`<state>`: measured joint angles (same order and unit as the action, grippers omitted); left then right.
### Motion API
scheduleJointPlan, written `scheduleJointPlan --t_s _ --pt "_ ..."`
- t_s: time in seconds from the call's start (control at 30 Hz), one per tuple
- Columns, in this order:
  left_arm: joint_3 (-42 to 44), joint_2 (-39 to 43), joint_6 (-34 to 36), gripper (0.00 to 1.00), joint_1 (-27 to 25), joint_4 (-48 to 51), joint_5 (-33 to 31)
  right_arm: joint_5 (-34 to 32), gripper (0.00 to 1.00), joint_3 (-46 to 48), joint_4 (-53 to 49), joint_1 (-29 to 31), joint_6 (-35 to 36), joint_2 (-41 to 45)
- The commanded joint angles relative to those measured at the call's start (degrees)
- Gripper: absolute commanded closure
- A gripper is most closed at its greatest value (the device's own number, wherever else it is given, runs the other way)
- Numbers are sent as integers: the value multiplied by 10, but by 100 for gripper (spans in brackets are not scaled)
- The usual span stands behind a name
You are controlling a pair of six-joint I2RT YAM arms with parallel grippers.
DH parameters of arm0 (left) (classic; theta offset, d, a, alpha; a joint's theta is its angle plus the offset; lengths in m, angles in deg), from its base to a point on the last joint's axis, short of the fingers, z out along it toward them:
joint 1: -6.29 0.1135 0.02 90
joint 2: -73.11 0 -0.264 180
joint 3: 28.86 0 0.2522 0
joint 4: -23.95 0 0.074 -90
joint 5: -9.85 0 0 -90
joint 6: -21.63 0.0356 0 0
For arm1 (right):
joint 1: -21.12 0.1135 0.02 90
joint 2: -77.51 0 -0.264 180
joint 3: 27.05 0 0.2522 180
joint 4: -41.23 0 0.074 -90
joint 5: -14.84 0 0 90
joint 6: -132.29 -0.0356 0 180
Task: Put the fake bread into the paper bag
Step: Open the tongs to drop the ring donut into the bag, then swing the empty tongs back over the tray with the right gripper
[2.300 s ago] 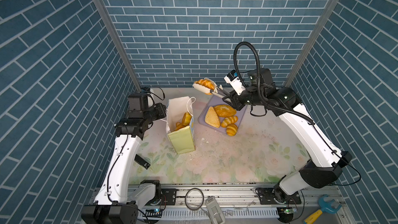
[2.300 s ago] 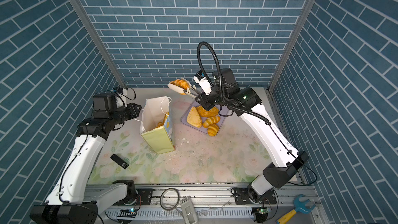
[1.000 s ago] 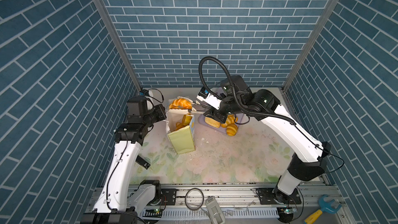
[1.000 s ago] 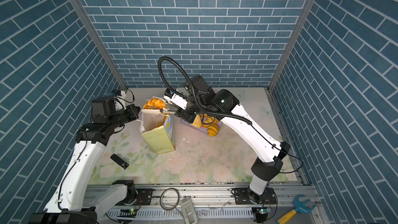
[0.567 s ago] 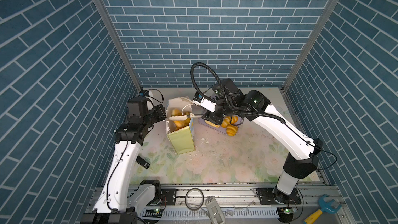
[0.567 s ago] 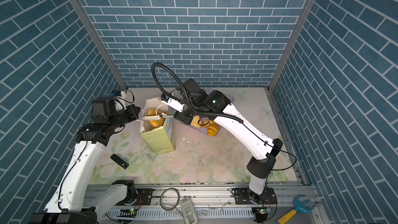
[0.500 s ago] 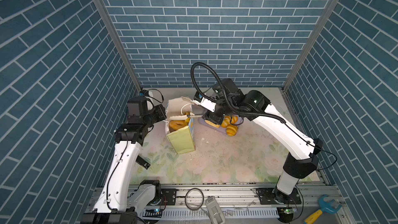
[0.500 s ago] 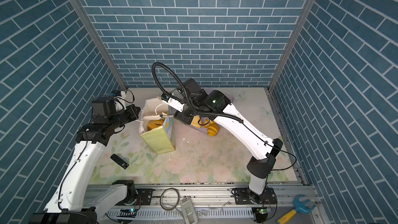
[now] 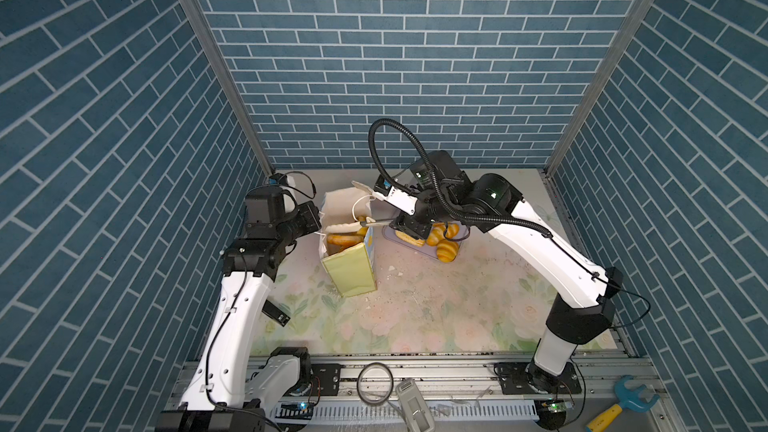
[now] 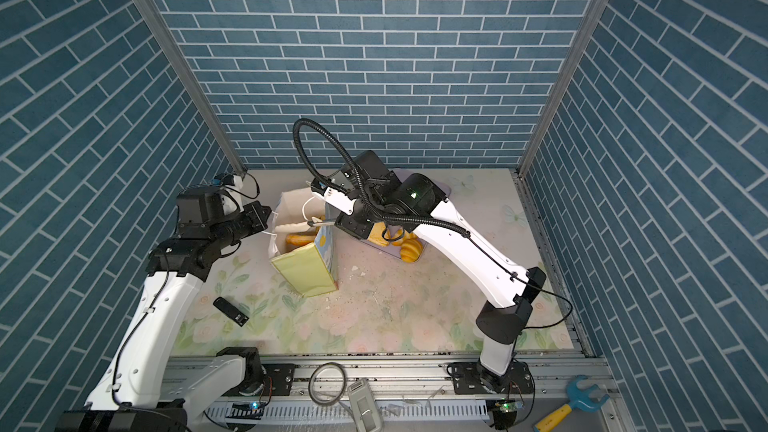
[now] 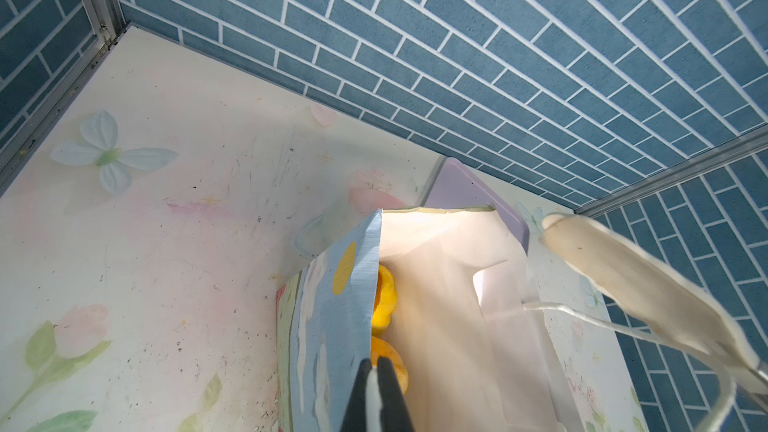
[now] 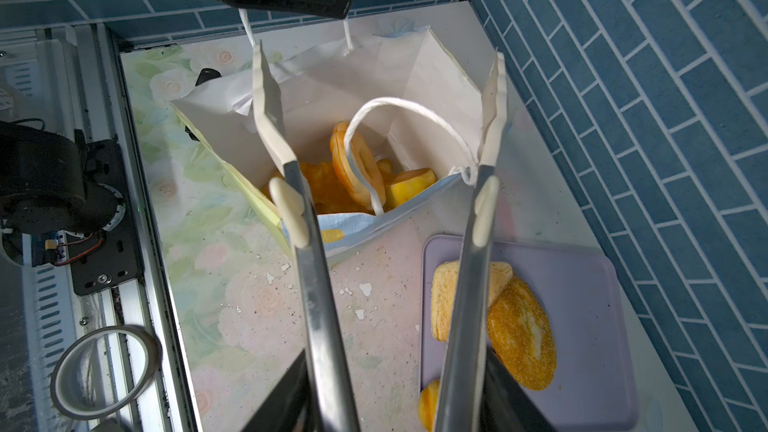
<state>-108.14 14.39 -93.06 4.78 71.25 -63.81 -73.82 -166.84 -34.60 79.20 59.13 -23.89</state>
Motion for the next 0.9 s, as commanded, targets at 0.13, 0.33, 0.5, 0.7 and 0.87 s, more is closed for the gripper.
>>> scheduleJointPlan --t_s 0.13,0.33,0.5,0.7,0.87 --pt "3 7 7 97 -2 1 4 -27 43 -4 64 1 14 45" --pt "9 13 2 97 -2 -7 5 -63 44 11 74 -18 5 74" --pt "18 18 -3 97 -2 -11 4 -56 45 58 117 -44 -28 120" --pt "22 17 -9 97 -2 -17 7 -64 45 81 133 -110 -111 133" --pt "18 10 -10 97 -2 -18 14 -61 45 125 138 -186 -166 143"
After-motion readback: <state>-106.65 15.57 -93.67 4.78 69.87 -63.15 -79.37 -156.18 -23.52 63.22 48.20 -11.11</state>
